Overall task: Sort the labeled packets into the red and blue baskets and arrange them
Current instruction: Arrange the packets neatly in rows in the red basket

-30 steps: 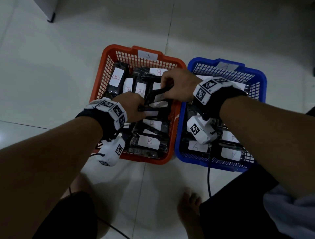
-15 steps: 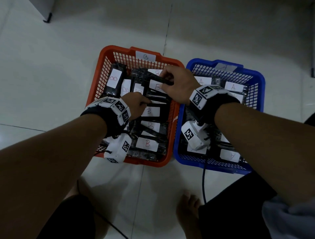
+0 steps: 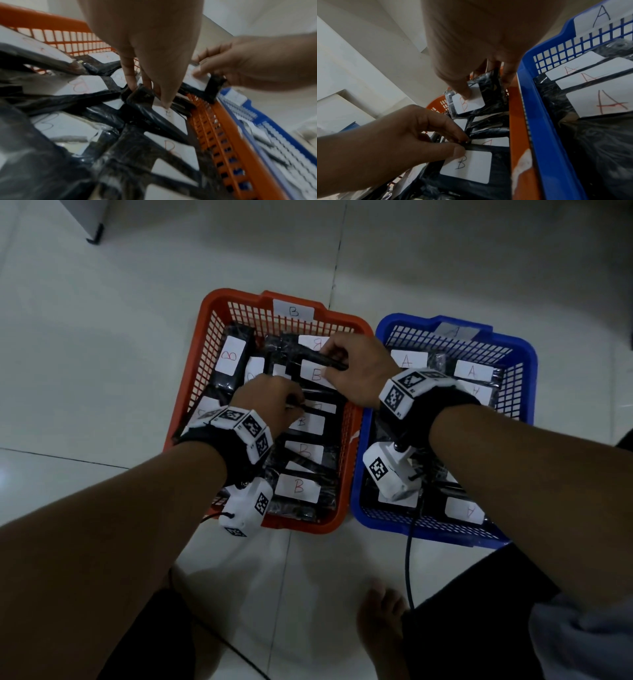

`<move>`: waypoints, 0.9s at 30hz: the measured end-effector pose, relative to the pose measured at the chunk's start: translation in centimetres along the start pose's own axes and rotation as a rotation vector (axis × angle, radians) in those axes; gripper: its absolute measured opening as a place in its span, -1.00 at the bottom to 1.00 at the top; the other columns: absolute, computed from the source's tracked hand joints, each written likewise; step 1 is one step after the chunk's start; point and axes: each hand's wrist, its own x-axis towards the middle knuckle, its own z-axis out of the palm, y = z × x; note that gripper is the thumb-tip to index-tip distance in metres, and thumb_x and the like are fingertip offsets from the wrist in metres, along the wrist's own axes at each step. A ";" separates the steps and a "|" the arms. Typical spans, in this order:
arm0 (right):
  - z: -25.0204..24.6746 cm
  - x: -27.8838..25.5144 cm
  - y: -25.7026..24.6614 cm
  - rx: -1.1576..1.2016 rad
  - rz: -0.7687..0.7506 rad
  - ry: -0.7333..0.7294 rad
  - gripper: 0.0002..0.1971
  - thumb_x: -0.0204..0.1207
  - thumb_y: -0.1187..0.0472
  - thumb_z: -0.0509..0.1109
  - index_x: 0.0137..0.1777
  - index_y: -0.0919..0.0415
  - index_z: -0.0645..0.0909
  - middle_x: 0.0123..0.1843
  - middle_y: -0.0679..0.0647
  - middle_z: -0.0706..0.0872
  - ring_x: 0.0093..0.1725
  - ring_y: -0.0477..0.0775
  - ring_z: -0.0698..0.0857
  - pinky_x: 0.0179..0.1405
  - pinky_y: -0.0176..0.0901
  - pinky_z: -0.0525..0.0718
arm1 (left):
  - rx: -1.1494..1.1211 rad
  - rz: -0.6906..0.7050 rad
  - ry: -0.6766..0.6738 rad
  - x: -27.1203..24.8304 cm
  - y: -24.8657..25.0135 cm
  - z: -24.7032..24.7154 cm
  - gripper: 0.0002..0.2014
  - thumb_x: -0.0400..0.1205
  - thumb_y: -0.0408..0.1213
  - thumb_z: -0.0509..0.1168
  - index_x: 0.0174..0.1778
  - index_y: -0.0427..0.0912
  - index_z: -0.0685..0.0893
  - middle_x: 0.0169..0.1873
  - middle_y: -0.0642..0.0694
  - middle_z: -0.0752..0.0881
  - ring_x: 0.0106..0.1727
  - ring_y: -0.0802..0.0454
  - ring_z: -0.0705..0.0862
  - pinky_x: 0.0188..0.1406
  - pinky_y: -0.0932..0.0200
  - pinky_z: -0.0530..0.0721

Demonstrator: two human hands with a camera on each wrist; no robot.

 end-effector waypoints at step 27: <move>3.0 1.0 -3.7 -0.367 -0.119 0.144 -0.74 0.57 0.26 0.32 0.22 0.10 0.67 0.24 0.08 0.68 0.26 0.15 0.61 0.22 -0.03 0.56 | -0.175 -0.522 0.346 -2.6 -6.6 -4.4 -0.35 0.61 -0.17 0.30 0.60 -0.22 0.25 0.41 -0.28 0.48 0.40 -0.26 0.49 0.31 -0.11 0.49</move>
